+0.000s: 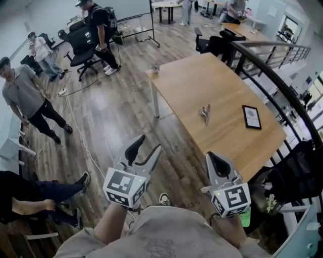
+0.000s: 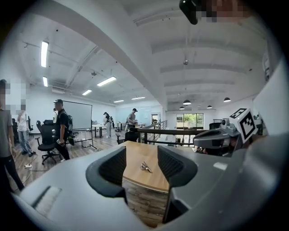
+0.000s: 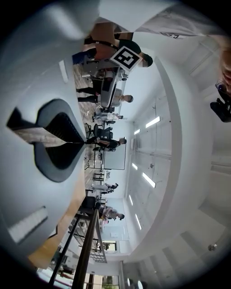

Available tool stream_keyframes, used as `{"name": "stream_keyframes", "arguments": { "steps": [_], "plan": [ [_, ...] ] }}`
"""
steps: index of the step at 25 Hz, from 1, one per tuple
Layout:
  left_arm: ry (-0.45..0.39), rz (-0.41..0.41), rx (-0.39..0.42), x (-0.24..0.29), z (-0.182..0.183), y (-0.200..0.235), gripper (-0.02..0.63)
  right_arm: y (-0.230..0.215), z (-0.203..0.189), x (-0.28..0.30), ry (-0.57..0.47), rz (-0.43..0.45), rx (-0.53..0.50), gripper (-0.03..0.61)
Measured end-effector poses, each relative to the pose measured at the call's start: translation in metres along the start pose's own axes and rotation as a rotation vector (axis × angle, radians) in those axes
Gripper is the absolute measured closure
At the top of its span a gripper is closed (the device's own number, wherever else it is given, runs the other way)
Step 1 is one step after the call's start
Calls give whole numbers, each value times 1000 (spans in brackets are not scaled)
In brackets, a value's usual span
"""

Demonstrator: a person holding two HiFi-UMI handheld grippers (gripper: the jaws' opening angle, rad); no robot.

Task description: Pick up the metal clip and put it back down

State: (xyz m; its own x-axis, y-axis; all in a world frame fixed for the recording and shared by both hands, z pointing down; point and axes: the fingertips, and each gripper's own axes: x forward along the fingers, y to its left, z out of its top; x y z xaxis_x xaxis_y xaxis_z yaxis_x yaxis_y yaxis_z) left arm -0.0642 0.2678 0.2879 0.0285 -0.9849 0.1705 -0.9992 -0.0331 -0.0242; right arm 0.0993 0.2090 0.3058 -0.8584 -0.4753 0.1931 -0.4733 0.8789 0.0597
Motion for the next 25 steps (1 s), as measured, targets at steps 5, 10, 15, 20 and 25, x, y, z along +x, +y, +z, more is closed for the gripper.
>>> {"name": "stream_keyframes", "arguments": {
  "steps": [5,10,15,20,25],
  "plan": [
    [42,-82,-43,39,-12,21,396,-10,-18,31,62,-34,67,566],
    [80,-152,-92,79,-25,24,397,-29,-47,43,142,-65,134,566],
    [120,-220,-116,121,-37,20,400,-56,-68,53,185,-115,177,566],
    [163,-260,-100,167,-51,20,399,-86,-87,79,202,-135,193,566],
    [210,-299,-94,228,-58,26,400,-129,-96,114,210,-159,221,566]
  ]
}}
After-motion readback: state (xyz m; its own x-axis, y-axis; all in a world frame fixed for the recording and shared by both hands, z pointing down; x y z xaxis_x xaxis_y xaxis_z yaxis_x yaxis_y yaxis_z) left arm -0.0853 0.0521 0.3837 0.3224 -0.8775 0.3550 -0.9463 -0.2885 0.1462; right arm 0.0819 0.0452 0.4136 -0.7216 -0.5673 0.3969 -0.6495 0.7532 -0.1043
